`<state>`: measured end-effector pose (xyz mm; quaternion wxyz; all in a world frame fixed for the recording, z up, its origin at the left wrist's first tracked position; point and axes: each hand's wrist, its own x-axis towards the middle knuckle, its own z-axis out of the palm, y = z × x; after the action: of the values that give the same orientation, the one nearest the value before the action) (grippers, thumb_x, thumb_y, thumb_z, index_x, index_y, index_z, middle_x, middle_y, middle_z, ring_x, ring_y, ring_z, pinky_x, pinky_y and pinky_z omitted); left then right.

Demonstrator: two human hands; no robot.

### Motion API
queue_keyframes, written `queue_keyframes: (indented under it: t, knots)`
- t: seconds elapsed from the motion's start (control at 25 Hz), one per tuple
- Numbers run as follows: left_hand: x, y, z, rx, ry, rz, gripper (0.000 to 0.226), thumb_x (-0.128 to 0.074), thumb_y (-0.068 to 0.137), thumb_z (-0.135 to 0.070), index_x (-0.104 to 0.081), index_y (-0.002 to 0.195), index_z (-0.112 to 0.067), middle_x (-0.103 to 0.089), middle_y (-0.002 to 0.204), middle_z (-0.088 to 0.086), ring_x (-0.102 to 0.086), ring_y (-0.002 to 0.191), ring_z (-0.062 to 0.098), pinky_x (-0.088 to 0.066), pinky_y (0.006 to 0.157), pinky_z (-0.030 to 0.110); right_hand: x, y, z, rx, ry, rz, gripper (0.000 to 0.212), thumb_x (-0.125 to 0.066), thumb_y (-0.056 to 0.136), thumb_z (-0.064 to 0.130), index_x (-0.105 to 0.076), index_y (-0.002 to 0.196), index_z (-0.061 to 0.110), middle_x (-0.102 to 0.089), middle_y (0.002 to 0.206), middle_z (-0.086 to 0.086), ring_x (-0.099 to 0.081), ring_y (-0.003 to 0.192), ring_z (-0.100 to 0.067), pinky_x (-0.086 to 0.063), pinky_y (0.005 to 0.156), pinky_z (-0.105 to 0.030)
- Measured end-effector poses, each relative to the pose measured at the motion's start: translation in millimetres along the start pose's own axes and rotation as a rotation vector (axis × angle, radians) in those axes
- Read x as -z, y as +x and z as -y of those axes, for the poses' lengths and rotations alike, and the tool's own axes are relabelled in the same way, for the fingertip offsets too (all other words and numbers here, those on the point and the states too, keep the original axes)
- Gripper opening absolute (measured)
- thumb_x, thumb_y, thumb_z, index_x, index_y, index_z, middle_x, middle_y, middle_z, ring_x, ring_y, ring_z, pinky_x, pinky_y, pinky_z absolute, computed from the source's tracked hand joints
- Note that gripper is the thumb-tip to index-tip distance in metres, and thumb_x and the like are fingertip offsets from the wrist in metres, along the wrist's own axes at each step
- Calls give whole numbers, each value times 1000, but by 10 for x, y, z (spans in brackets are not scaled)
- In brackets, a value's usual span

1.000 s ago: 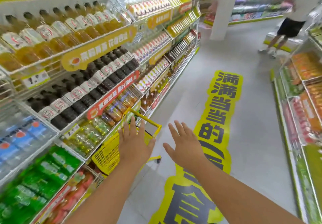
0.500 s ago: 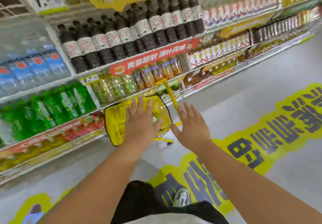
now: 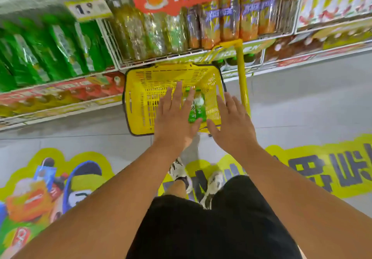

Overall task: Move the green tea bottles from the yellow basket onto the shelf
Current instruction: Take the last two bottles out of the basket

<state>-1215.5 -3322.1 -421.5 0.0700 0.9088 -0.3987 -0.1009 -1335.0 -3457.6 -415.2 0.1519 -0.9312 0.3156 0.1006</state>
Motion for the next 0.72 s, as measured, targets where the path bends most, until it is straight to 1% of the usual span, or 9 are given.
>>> queue_keyframes:
  t: [0.08, 0.16, 0.24, 0.32, 0.4, 0.48, 0.56, 0.6, 0.72]
  knots:
    - [-453, 198, 58, 43, 7, 35, 87, -48, 94, -66, -9, 163, -31, 0, 172, 7, -6, 158, 34, -14, 126, 50, -399, 333, -103, 32, -6, 15, 82, -40, 94, 58, -20, 162, 17, -15, 169, -11, -13, 156, -32, -20, 124, -47]
    - [-844, 386, 138, 83, 26, 83, 89, -51, 93, -65, -11, 163, -29, -1, 172, 9, -7, 158, 35, -12, 127, 49, -774, 632, -194, 61, 1, 56, 82, -45, 95, 56, -20, 162, 15, -16, 169, -12, -14, 156, -33, -21, 124, -48]
    - [-1228, 571, 245, 127, 39, 101, 90, -53, 93, -63, -11, 164, -28, 0, 172, 9, -5, 158, 35, -10, 127, 48, -1138, 965, -282, 92, -7, 106, 83, -47, 97, 56, -17, 162, 15, -14, 169, -12, -12, 156, -33, -19, 125, -48]
    - [-1557, 710, 328, 144, 34, 140, 90, -54, 93, -61, -9, 164, -28, 3, 172, 10, -3, 158, 35, -9, 126, 48, -1449, 1197, -378, 107, -40, 147, 83, -40, 98, 58, -12, 163, 15, -10, 170, -13, -10, 156, -34, -18, 125, -49]
    - [-1825, 801, 419, 185, 40, 186, 89, -53, 95, -59, -7, 164, -28, 6, 172, 10, 0, 158, 35, -8, 126, 49, -1747, 1390, -435, 102, -45, 198, 82, -40, 99, 56, -8, 163, 16, -7, 170, -13, -8, 156, -34, -16, 125, -48]
    - [-2045, 877, 471, 223, 48, 255, 89, -53, 96, -58, -4, 164, -28, 8, 172, 9, 0, 157, 35, -9, 126, 49, -1959, 1562, -453, 54, -16, 264, 83, -47, 99, 51, -5, 163, 18, -6, 170, -13, -9, 156, -35, -17, 125, -47]
    - [-2228, 956, 499, 249, 63, 321, 90, -52, 96, -59, -2, 164, -28, 9, 171, 9, 0, 157, 36, -10, 127, 49, -2104, 1750, -429, 16, 24, 286, 82, -50, 98, 47, -8, 162, 17, -9, 169, -14, -12, 154, -36, -22, 123, -46]
    - [-2307, 1011, 508, 255, 64, 328, 90, -52, 96, -59, -2, 164, -28, 9, 171, 10, -1, 157, 36, -10, 127, 48, -2164, 1846, -410, 19, 34, 279, 82, -51, 98, 46, -11, 162, 16, -12, 168, -15, -15, 153, -36, -24, 122, -46]
    - [-2459, 1183, 527, 236, 76, 283, 90, -52, 95, -60, -3, 164, -28, 5, 171, 11, -3, 157, 36, -11, 126, 49, -2274, 2056, -391, 42, 34, 247, 80, -56, 96, 43, -18, 160, 14, -19, 166, -14, -21, 150, -36, -31, 117, -47]
